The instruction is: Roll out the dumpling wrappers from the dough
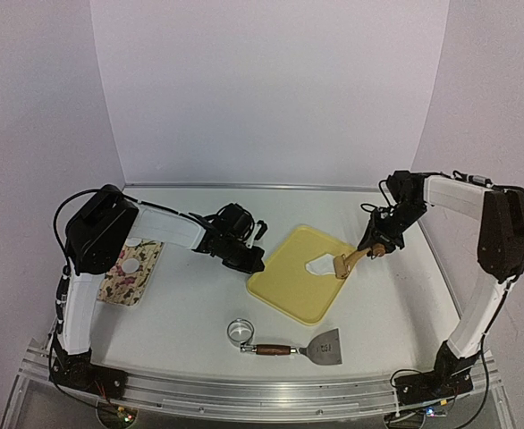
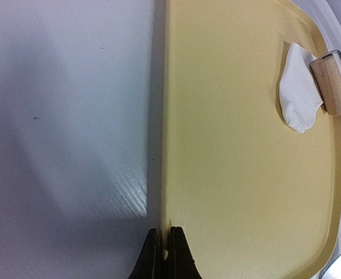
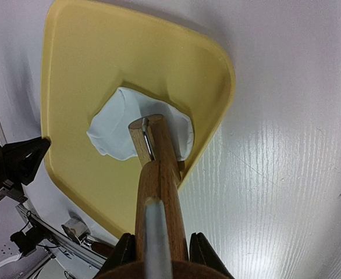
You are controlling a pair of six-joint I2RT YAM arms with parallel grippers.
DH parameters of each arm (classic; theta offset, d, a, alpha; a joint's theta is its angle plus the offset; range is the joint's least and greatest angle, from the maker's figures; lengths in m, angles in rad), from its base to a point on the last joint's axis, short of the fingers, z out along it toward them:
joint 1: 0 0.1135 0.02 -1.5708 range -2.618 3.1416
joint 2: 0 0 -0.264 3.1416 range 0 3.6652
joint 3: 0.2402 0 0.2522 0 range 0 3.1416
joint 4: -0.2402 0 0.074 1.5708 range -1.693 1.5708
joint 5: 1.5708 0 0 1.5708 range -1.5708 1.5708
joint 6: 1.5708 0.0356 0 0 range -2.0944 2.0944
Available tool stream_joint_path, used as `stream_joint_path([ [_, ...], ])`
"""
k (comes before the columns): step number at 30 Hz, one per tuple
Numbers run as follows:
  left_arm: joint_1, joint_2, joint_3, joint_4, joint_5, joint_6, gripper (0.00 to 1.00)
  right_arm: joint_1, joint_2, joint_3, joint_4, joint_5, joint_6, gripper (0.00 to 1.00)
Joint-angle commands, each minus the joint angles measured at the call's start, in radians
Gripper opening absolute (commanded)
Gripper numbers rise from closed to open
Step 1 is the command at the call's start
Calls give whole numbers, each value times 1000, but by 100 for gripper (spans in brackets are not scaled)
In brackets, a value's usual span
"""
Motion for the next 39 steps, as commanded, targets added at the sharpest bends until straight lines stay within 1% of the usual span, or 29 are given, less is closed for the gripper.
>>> stream_joint_path([
  [1, -6, 54, -44, -177, -40, 20, 0, 4, 37, -28, -28, 102, -33, 0],
  [7, -9, 58, -37, -176, -35, 20, 0, 23, 76, -38, -28, 118, -46, 0],
  [15, -16, 67, -35, -175, -29, 16, 0, 73, 126, -36, -5, 102, -26, 0],
  [25, -20, 65, -35, -180, -31, 16, 0, 133, 192, -33, -7, 185, 12, 0],
  [29, -20, 63, -36, -182, -32, 16, 0, 147, 217, -20, -6, 210, 45, 0],
  [39, -21, 64, -38, -181, -28, 18, 0, 174, 275, 53, -6, 206, 74, 0],
])
